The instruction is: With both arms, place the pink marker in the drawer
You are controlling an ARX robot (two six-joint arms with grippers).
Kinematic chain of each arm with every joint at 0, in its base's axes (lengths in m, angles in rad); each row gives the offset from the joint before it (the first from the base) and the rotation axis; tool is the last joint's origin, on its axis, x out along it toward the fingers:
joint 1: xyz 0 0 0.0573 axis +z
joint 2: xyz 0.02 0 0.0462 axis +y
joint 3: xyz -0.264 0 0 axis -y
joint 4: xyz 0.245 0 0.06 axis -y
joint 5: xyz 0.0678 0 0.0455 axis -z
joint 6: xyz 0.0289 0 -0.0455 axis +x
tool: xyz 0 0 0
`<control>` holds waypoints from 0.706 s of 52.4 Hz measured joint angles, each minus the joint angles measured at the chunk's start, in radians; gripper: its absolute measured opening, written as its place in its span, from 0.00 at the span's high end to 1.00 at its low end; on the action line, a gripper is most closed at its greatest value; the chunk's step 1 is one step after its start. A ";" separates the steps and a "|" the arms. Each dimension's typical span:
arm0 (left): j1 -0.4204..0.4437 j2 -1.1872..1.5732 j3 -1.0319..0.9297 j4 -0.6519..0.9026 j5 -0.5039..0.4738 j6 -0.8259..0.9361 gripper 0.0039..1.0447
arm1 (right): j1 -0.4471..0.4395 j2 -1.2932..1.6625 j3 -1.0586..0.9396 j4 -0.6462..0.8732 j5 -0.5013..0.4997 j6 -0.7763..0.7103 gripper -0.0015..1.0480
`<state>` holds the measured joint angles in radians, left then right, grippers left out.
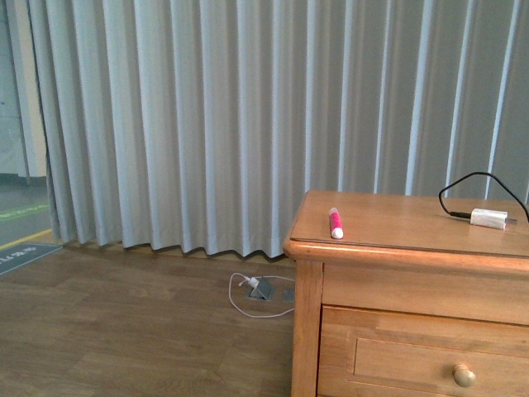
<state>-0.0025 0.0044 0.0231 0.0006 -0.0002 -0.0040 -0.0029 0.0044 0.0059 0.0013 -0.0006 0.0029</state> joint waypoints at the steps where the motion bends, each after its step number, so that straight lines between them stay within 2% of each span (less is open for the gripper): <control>1: 0.000 0.000 0.000 0.000 0.000 0.000 0.05 | 0.000 0.000 0.000 0.000 0.000 0.000 0.08; 37: 0.000 0.000 0.000 0.000 0.000 0.000 0.05 | 0.000 0.000 0.000 0.000 0.000 0.000 0.08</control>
<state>-0.0025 0.0044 0.0231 0.0006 -0.0002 -0.0040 -0.0029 0.0044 0.0059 0.0013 -0.0010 0.0029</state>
